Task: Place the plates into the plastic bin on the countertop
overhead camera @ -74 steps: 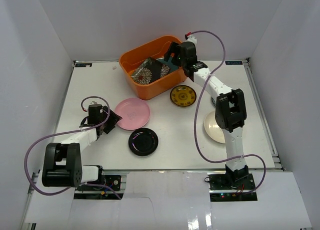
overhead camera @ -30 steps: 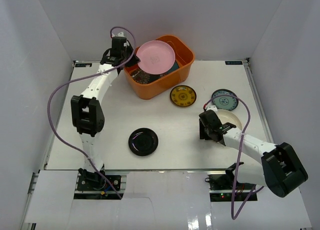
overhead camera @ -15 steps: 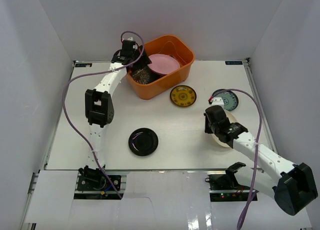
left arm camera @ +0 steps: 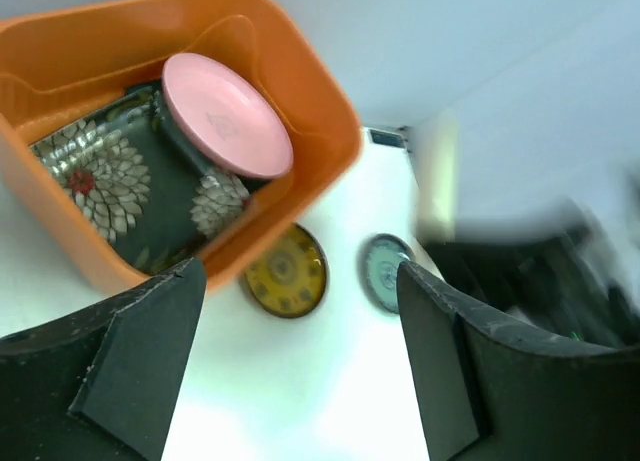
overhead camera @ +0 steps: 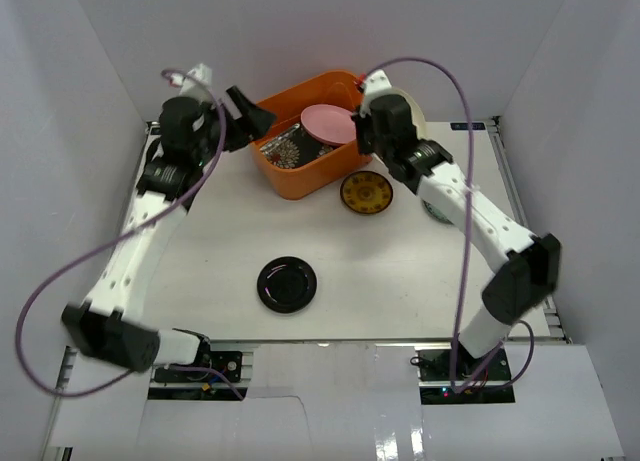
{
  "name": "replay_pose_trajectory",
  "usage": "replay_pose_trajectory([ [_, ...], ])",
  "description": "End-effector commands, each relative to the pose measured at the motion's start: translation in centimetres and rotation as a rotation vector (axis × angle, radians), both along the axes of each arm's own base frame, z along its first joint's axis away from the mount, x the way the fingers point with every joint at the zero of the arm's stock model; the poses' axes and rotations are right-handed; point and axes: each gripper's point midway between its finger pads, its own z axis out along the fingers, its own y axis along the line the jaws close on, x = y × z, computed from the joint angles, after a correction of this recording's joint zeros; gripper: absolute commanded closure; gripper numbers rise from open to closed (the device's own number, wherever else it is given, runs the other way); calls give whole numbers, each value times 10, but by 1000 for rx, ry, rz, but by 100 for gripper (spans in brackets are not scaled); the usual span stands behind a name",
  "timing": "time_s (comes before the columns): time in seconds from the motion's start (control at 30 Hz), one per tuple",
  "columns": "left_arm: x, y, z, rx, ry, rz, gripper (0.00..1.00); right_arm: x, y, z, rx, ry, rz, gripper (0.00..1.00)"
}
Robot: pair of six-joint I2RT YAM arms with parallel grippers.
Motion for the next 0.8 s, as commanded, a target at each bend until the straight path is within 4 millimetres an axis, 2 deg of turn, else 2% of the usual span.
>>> replay_pose_trajectory([
  [0.0, -71, 29, -83, 47, 144, 55, 14, 53, 58, 50, -43, -191, 172, 92],
  [0.03, -88, 35, -104, 55, 180, 62, 15, 65, 68, 56, -75, -222, 198, 92],
  [0.07, -104, 41, -124, 70, 215, 67, 16, 87, 87, 59, -86, -245, 218, 92],
  [0.13, -144, 57, -181, 113, 349, 100, 16, 104, 108, 56, -108, -265, 278, 92],
  [0.17, -156, 62, -196, 126, 394, 111, 16, 121, 119, 49, -122, -292, 291, 92],
  [0.23, -185, 66, -231, 110, 520, 128, 17, 133, 131, 38, -131, -317, 312, 92],
  [0.33, -213, 62, -265, 75, 639, 102, 18, 148, 150, 10, -122, -353, 354, 92],
  [0.4, -222, 60, -278, 55, 686, 107, 19, 153, 158, 7, -107, -374, 365, 92],
  [0.43, -224, 58, -279, 52, 691, 89, 19, 158, 161, -5, -115, -361, 367, 81],
  [0.5, -225, 53, -285, 49, 715, 60, 19, 159, 159, -3, -110, -356, 339, 54],
  [0.53, -225, 54, -288, 60, 723, 68, 19, 154, 156, 14, -86, -376, 335, 35],
  [0.57, -225, 52, -291, 66, 729, 55, 19, 150, 153, 24, -68, -387, 330, 29],
  [0.6, -224, 51, -297, 73, 746, 51, 19, 146, 150, 21, -55, -386, 326, 24],
  [0.63, -225, 49, -301, 81, 757, 42, 19, 133, 140, 57, -27, -435, 314, 23],
  [0.7, -226, 45, -312, 94, 789, 25, 20, 120, 123, 80, 0, -446, 276, 23],
  [0.73, -227, 42, -317, 99, 801, 12, 21, 100, 107, 95, 34, -441, 259, 26],
  [0.77, -227, 41, -323, 109, 812, 0, 22, 91, 96, 97, 50, -431, 239, 28],
])
